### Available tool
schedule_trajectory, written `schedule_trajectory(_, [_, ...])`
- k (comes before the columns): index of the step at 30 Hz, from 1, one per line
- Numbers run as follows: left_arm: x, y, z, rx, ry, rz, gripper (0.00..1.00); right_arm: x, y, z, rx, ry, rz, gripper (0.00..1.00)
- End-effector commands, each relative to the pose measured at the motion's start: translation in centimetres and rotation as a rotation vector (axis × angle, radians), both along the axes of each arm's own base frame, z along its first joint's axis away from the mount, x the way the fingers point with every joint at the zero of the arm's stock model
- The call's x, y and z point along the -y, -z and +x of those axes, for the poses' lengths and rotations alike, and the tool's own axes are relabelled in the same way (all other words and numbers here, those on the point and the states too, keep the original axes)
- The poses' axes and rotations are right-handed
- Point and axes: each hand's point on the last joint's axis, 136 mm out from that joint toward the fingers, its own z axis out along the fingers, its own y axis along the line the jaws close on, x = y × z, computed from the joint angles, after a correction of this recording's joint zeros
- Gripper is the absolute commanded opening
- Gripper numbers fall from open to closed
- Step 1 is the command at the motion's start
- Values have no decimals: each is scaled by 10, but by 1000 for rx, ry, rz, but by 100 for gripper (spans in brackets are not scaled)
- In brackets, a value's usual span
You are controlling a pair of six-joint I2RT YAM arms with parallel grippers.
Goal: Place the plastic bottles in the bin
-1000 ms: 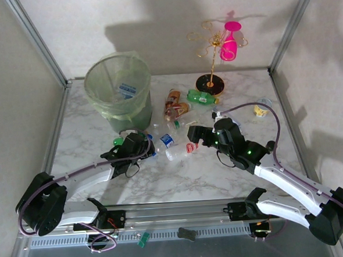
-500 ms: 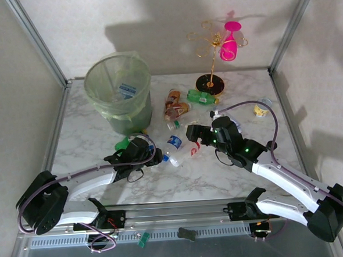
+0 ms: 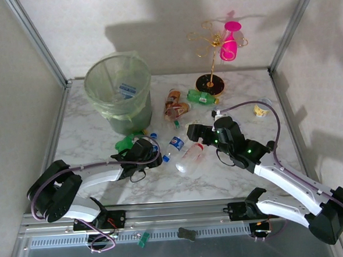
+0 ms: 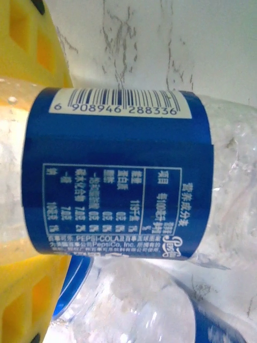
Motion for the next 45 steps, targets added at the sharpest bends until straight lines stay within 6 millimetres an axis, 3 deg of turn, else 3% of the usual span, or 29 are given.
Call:
schedule_trajectory(1, [8,-16,7,43,21,-12,51,7,-6,1,23,26,1,97])
schedule_trajectory(8, [6,-30,2,61,37,-23,49,8,-5,1,21,29,2,97])
schedule_trajectory(12, [1,-51,0,102,28,-19,49,8,-7,0,25,28,6,97])
schedule_trajectory(17, [0,-94,-2,179,29,-70,49,9,-12,0,35,34,10,97])
schedule_trajectory(22, [12,-151,-6,322,111,-38,44,8,-19,2,46,34,20,97])
schedule_trajectory(32, [16,-237,-4,479,162,-77,43,8,-23,2,46,37,30,97])
schedule_trajectory(38, [27,-288,10,570,184,-90,44,6,-22,4,39,36,30,96])
schedule_trajectory(45, [28,-330,49,601,134,-177,43,5,-25,5,43,36,26,96])
